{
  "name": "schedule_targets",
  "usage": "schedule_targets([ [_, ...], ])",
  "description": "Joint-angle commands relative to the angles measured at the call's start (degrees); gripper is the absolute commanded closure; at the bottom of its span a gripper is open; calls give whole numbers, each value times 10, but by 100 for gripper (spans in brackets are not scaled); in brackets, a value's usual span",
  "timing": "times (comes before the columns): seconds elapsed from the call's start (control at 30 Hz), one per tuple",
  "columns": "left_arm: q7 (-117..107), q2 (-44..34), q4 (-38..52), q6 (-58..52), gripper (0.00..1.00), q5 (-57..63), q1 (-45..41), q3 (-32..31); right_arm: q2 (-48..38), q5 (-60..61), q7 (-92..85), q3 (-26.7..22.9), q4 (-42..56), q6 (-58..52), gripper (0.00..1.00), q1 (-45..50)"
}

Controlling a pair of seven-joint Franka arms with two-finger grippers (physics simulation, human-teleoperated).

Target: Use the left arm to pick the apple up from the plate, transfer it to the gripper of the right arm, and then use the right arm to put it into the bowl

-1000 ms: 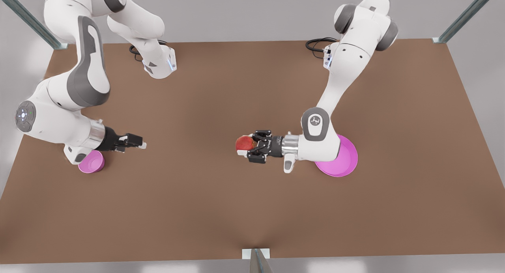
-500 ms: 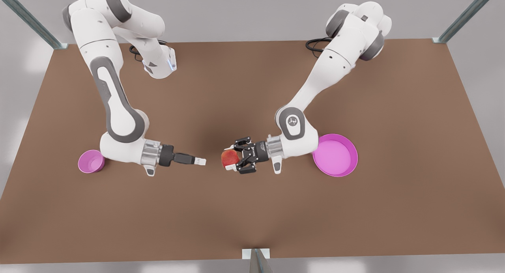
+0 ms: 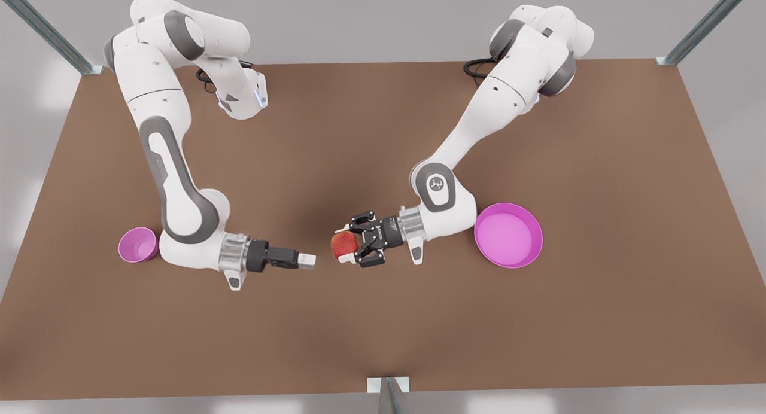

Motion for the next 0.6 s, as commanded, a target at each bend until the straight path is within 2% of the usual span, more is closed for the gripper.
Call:
schedule_targets([
  [0.0,8,-1,0,2,29,-4,1,-1,4,-28,-107,0,5,-98,0,1],
  [0.1,-49,3,0,2,29,-4,1,-1,11,-18,-101,0,-2,-173,0,1],
  [0.57,-75,4,1,1,29,-1,-2,-1,46,40,-112,4,24,-99,0,23],
])
